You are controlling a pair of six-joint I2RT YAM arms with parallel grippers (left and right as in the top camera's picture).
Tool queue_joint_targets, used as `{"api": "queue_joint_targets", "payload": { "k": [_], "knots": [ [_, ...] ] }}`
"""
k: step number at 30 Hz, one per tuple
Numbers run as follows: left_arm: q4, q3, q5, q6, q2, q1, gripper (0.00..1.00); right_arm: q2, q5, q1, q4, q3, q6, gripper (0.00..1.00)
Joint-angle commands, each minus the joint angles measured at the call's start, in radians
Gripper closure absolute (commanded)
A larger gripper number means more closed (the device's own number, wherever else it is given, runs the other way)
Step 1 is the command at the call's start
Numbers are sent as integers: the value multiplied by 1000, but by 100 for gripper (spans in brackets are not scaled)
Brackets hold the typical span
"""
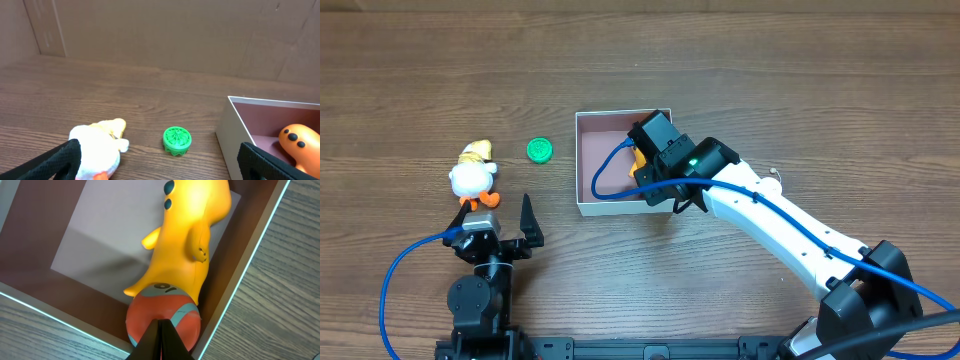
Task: Pack container
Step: 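Lower the ball beside the dinosaur and open the right gripper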
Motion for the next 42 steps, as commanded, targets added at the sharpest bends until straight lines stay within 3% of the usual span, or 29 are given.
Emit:
{"api": "queue_joint_targets", "payload": {
  "k": [1,15,42],
  "knots": [
    [2,-2,15,-9,-7,5,0,2,9,1,8,2,-3,96],
    [2,-2,15,-9,-7,5,0,99,-21,1,3,2,8,96],
    [2,-2,15,-9,-7,5,0,102,-21,1,53,-81,35,95]
  ]
}}
